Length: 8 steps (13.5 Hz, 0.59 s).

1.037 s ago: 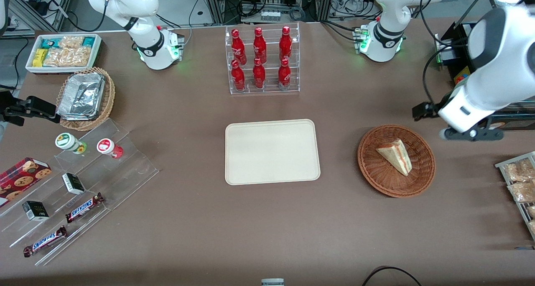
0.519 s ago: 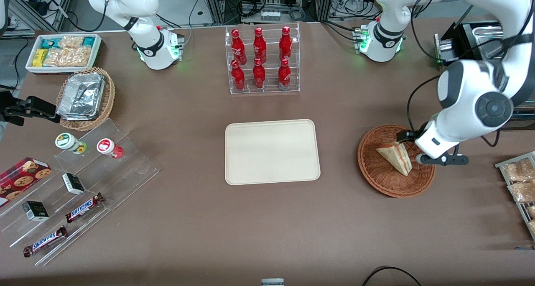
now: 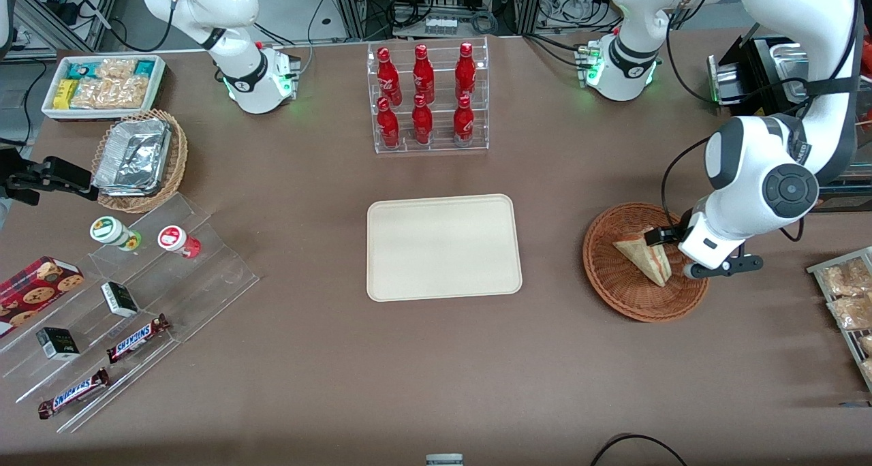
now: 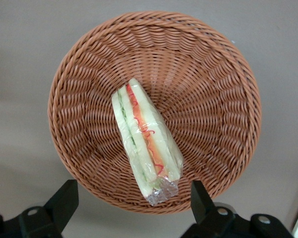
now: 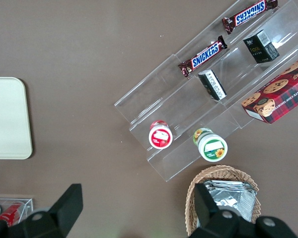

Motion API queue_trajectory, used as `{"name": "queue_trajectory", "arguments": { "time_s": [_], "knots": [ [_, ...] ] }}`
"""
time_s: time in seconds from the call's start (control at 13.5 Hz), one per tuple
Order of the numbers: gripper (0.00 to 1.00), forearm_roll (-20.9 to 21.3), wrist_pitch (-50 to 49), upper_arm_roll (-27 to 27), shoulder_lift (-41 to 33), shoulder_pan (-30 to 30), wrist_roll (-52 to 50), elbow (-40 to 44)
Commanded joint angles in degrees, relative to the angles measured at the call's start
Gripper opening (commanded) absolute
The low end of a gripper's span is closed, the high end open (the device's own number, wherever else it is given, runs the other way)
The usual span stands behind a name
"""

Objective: Place sandwich from basket to tray
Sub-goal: 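Lower the open left gripper around the sandwich's upright edge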

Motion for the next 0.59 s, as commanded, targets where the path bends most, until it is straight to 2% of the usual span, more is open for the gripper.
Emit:
{"name": "queue_trajectory", "arguments": {
  "time_s": [0.0,0.15,0.52],
  "knots": [
    [1.00,0.2,1.0,-0.1,-0.3,-0.2,-9.6,-0.7],
    [1.00,-0.3,1.1,-0.2,-0.4,-0.2,-14.5,-1.2],
    [1.00,-0.3,2.0,-0.3,-0.6,-0.7,-15.2,-2.4]
  ]
}}
